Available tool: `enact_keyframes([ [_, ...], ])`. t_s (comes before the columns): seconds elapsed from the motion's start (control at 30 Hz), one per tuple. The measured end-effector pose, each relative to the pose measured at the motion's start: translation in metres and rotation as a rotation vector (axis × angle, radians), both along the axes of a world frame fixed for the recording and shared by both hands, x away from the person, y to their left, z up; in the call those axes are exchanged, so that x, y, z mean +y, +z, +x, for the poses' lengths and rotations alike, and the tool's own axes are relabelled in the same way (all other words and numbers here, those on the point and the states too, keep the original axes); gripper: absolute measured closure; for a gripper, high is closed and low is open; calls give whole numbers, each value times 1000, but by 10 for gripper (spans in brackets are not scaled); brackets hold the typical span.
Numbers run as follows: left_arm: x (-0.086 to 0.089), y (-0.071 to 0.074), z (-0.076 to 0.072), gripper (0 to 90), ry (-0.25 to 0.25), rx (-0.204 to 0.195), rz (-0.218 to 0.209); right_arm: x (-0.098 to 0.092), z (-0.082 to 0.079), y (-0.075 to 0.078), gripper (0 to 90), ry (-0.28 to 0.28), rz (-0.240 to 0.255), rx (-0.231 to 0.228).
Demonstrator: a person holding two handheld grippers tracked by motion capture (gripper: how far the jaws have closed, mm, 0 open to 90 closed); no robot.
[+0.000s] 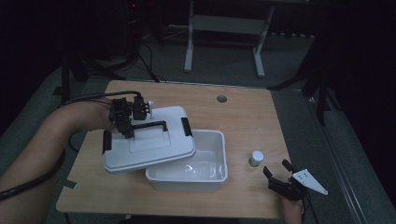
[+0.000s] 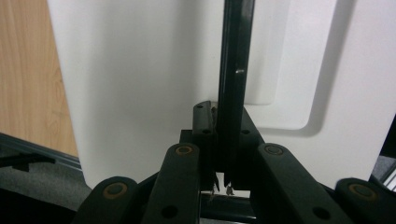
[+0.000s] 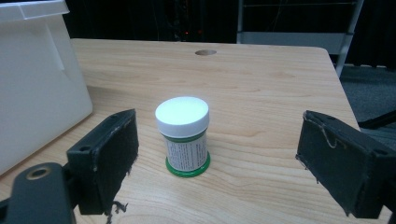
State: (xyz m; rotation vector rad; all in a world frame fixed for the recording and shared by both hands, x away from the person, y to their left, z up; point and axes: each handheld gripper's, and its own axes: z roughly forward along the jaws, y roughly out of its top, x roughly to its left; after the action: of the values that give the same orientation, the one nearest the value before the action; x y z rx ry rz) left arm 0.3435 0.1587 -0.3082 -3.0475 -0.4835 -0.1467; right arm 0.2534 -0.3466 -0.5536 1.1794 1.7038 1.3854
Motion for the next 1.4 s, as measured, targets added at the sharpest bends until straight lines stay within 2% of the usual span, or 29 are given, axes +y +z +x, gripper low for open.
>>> enact_keyframes([
  [0.37,41,0,-7,835,92,-7,-14,1,0,0,120,-3,-7,1],
  [0.47,56,-2,-12,835,116,1,-42,1,0,0,120,-3,-8,2],
  [0.53,60,-2,-14,835,120,2,-43,1,0,0,120,-3,-7,2],
  [0.6,74,-4,-17,835,155,-1,-35,1,0,0,120,-4,-7,2],
  [0.67,78,-4,-17,835,169,-5,-34,1,0,0,121,-4,-8,2],
  [0.73,96,-7,-19,835,223,-7,-38,1,0,0,120,-5,-9,3],
  [0.87,110,-12,-20,835,255,-4,-35,1,0,0,120,-4,-9,4],
  [0.9,117,-18,-21,835,277,-6,-17,1,1,0,120,-3,-11,2],
  [0.97,122,-23,-21,835,284,1,-9,1,0,0,121,-3,-10,4],
  [1.13,131,-35,-19,835,316,15,-27,1,0,0,120,-5,-11,3],
  [1.27,141,-55,-15,835,345,36,-19,1,0,0,121,-5,-10,4],
  [1.4,143,-70,-13,835,348,47,-23,1,0,0,120,-4,-11,4],
])
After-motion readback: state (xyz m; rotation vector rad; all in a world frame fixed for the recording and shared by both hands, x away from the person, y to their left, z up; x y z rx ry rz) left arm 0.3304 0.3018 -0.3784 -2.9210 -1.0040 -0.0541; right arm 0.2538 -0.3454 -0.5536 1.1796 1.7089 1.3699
